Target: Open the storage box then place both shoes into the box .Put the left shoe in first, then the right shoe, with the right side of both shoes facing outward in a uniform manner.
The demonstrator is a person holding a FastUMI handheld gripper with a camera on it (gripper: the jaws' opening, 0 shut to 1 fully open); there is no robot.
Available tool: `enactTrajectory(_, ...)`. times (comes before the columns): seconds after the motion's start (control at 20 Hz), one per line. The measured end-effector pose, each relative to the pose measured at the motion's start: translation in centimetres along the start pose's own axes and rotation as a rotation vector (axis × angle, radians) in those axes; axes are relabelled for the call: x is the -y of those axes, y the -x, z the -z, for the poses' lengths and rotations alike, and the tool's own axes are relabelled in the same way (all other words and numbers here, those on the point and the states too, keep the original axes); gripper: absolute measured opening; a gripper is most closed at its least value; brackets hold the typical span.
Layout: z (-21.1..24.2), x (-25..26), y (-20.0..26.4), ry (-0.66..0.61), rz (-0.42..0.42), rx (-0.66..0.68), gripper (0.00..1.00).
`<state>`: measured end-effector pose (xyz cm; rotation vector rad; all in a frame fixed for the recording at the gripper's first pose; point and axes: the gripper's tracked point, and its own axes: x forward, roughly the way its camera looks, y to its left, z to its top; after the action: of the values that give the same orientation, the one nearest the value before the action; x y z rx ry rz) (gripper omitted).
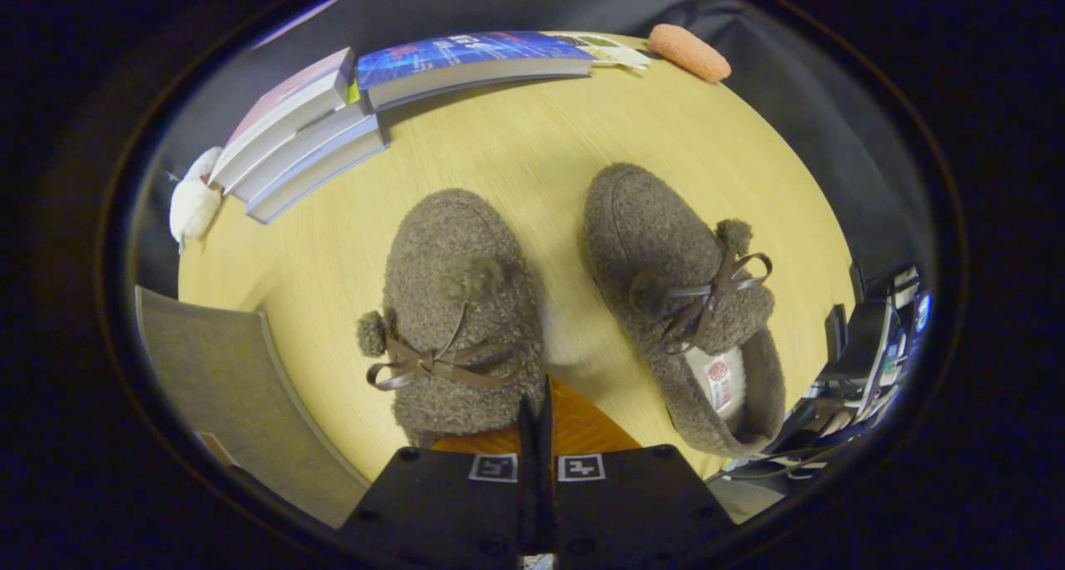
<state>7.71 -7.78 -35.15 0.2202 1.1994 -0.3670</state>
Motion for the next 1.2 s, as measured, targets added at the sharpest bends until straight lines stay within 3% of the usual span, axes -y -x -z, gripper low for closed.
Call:
enactTrajectory(0.5,-0.3,-0.5,4.6,-0.013,0.016,0.093,0.03)
enactTrajectory(0.95,-2.6,-4.1,18.2,0.007,0.031,0.271,0.04)
enactTrajectory(1.2,-1.8,-10.7,25.3,0.081,-0.014,0.334,0.03)
